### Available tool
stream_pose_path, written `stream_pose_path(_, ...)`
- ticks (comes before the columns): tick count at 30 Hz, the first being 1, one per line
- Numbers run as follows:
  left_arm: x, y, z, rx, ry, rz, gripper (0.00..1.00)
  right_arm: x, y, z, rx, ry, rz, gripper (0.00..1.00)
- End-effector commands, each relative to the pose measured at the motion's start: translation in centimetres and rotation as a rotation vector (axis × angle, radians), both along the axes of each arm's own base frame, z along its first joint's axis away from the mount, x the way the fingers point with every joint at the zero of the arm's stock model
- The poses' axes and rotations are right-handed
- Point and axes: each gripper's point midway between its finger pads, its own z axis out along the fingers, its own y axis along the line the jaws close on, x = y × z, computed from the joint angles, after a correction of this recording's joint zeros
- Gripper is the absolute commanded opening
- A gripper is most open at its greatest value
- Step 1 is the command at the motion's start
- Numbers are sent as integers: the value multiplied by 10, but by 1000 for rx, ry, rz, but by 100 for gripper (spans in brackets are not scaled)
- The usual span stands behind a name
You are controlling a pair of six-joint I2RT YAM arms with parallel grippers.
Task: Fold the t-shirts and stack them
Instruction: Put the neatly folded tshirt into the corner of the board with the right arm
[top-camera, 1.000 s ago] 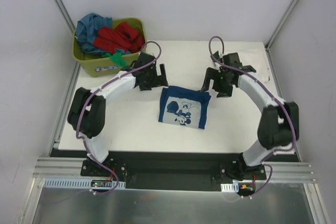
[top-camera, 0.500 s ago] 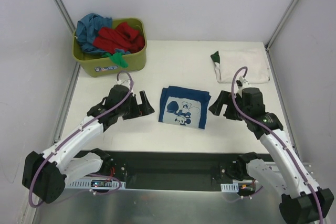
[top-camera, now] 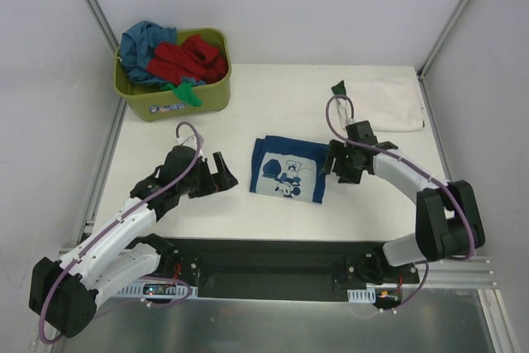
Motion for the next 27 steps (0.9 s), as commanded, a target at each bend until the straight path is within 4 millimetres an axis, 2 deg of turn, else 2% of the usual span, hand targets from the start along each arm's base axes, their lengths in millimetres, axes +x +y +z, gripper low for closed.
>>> stream_pose_path(1,3,2,-4,9,-1,29,99,39,25,6,60,-53,18,70)
stream_pose_path(6,3,2,-6,15,9,29,99,47,38,-24,5,34,33,59)
stream_pose_path(9,4,6,-7,23,3,56,99,42,43,-43,-65,80,51,49)
stream_pose_path(10,5,7,-6,24,-3,60,99,47,46,-41,-89,70,54,46)
stream_pose_path(11,5,8,-5,27,-5,62,99,43,50,-43,-123,77,79,45)
stream_pose_path(12,4,9,-5,32,-5,60,99,45,48,-51,-170,88,86,44)
stream_pose_path(13,5,9,-3,33,-13,61,99,57,52,-45,-199,56,87,40)
stream_pose_path(14,6,11,-4,41,-14,71,100,53,54,-52,-236,82,112,37)
stream_pose_path(15,5,12,-5,44,-12,78,99,57,53,-51,-279,66,128,34)
stream_pose_path(16,6,13,-4,45,-14,81,99,61,54,-49,-304,57,139,27)
stream_pose_path(17,6,13,-4,47,-15,82,99,64,60,-45,-329,48,162,24)
stream_pose_path(19,6,14,-3,56,-16,81,99,77,56,-37,-407,3,190,15)
stream_pose_path(25,6,18,-7,77,-6,89,99,109,56,-4,-530,-94,281,5)
stream_pose_path(27,8,22,-8,97,-13,102,99,122,49,11,-607,-146,303,4)
